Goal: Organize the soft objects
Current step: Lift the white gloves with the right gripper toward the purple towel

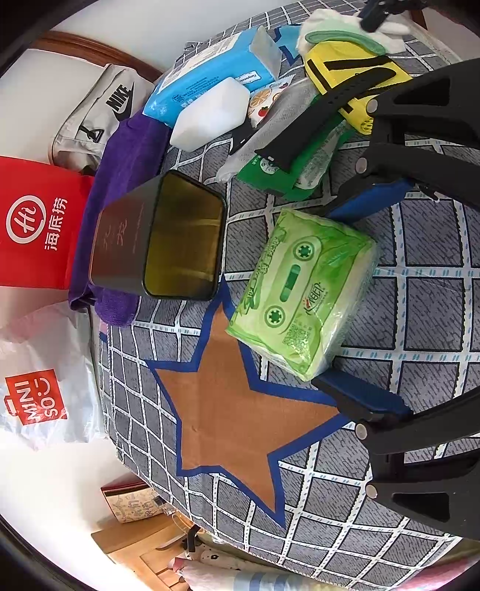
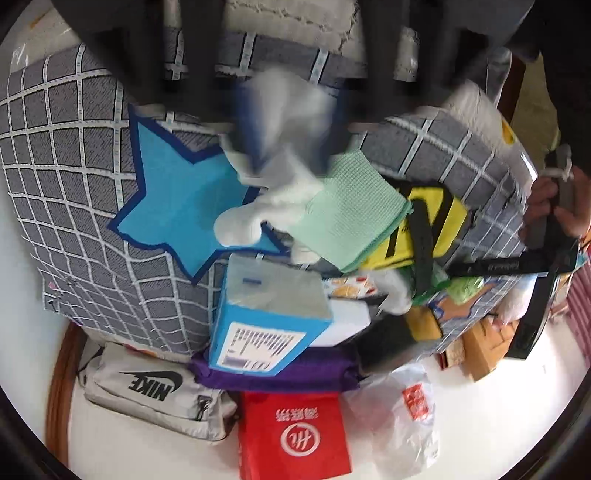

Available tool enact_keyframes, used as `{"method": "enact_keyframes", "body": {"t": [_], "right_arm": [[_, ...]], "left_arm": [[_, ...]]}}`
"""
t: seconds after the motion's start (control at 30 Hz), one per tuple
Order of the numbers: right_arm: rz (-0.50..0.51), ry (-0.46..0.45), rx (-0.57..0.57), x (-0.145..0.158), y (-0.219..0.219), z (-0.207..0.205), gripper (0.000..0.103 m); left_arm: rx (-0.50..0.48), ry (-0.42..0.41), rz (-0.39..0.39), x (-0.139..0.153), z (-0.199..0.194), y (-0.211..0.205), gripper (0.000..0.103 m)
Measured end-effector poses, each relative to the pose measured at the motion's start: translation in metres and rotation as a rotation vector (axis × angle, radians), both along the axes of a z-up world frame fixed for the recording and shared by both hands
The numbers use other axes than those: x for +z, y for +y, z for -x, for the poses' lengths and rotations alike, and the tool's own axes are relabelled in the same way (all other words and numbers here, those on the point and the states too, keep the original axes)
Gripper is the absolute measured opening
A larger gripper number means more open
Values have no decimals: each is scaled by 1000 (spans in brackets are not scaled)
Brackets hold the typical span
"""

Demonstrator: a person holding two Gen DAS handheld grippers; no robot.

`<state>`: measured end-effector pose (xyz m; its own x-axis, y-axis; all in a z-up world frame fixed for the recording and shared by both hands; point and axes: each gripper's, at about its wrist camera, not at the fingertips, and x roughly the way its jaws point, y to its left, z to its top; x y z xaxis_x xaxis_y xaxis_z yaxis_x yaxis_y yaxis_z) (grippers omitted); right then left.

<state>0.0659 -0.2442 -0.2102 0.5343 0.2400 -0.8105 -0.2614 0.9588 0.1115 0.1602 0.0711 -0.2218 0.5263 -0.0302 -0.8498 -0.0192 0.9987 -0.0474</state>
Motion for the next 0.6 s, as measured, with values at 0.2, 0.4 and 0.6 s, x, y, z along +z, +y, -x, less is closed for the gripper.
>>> {"method": "enact_keyframes", "body": {"t": [0.2, 0.4, 0.6], "right_arm": [[-104, -68, -22, 31, -25, 25, 6], [-204, -155, -41, 66, -31, 20, 6], [-149, -92, 11, 41, 2, -7, 10]], "left_arm": [[4, 9, 20, 2, 1, 0, 77], [8, 14, 53, 7, 6, 1, 77], [13, 11, 48, 10, 10, 3, 77]]}}
